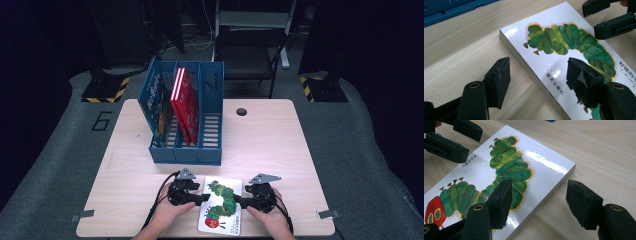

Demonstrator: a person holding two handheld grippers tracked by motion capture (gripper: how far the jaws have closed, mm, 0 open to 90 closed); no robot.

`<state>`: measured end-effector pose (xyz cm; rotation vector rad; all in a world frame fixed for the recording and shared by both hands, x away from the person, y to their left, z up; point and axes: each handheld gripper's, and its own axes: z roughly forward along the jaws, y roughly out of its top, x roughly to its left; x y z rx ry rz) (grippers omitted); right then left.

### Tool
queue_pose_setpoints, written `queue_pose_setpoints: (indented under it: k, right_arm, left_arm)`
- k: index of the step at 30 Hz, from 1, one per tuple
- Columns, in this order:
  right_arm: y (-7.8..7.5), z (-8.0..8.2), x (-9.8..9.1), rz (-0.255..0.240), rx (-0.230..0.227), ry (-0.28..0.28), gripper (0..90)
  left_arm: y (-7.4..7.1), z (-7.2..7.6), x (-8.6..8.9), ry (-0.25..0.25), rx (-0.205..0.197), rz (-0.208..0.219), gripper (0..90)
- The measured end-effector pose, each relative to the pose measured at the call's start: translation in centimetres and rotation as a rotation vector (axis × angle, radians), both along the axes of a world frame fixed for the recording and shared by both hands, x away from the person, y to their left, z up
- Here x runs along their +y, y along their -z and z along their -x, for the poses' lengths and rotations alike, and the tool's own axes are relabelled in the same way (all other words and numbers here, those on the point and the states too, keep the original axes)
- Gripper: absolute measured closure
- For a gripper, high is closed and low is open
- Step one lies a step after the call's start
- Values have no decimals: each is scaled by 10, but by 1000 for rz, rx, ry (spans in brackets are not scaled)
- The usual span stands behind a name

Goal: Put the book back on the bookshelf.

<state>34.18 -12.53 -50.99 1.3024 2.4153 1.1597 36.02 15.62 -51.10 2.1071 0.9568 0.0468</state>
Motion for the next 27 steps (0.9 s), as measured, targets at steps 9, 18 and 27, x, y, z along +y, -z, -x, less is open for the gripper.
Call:
queue_pose_setpoints:
  k: [9,18,27]
  right_arm:
    - [4,-3,5,12,22,3,335]
    - [6,-3,7,0,14,-7,342]
    - [8,-3,8,-18,28,-2,321]
  left_arm:
    - [7,1,-6,21,-27,-14,356]
    - [8,3,-11,-1,-38,-11,339]
    - [9,7,-15,-4,-53,-11,317]
